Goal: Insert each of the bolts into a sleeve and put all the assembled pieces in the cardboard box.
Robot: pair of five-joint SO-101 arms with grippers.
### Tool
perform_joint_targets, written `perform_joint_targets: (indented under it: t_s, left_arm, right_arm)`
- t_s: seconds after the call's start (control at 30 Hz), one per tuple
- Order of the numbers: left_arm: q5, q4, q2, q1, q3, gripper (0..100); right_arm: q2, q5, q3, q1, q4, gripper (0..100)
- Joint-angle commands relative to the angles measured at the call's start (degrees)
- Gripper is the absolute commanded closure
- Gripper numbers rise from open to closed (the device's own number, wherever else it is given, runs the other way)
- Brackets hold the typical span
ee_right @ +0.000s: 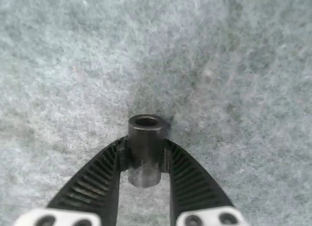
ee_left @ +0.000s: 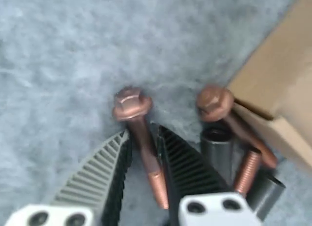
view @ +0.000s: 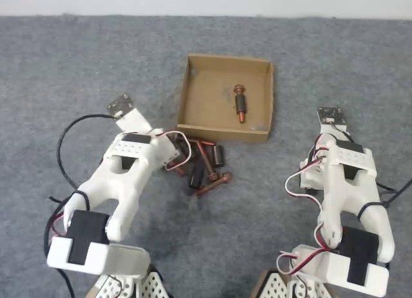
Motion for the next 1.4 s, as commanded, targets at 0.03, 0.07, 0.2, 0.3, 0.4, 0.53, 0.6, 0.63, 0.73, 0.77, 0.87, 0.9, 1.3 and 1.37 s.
perform_joint_targets:
  t_s: [0.03,0.07,0.2,0.3,0.4,0.53,0.6,0.63,0.73,0.77,0.87,0.9,1.3,1.37]
  left_arm:
    - [0.7,1.1,-0.5,-1.2,-2.2,92]
    - [0.7,1.1,-0.5,-1.2,-2.2,92]
    - [-3.7,1.1,-0.5,-0.1,-2.1,93]
    - [-10.1,0.9,-0.5,1.2,-2.1,99]
    - [-12.5,1.0,-0.7,1.7,-2.2,99]
    - [-19.7,2.2,-1.1,3.7,-1.9,99]
    - [-22.5,3.6,-1.2,3.8,-2.3,99]
    - [-23.0,3.9,-1.2,3.8,-2.8,98]
    - [-23.0,4.0,-1.2,3.0,-4.0,98]
    - [-23.0,4.0,-1.2,2.8,-4.1,98]
    - [-23.0,4.0,-1.2,2.8,-4.1,98]
    - [-23.0,4.0,-1.2,2.8,-4.1,98]
    - [-23.0,11.6,-0.5,2.6,-6.5,79]
    - [-22.9,10.3,-0.4,2.6,-6.3,84]
  right_arm:
    - [-2.7,1.4,-0.2,0.6,-0.1,99.2]
    - [-2.7,1.4,-0.2,0.6,-0.1,99.2]
    - [-2.7,1.4,-0.2,0.6,0.0,99.2]
    - [-2.7,1.4,-0.2,0.6,0.0,99.2]
    - [-2.7,1.4,-0.2,0.6,0.0,99.2]
    - [-2.7,1.4,-0.2,0.6,0.0,99.2]
    - [-2.7,1.4,-0.2,0.6,0.0,99.2]
    - [-2.7,1.4,-0.2,0.6,0.0,99.2]
    - [-2.7,1.4,-0.2,0.6,0.0,99.2]
    - [-2.7,1.7,-0.2,0.6,0.0,99.2]
    - [-2.8,3.6,0.1,0.6,0.3,99.2]
    - [-2.8,3.8,0.2,0.5,0.3,99.2]
    - [-2.8,4.0,0.2,0.5,0.3,99.2]
    - [-2.8,4.0,0.2,0.5,0.3,99.2]
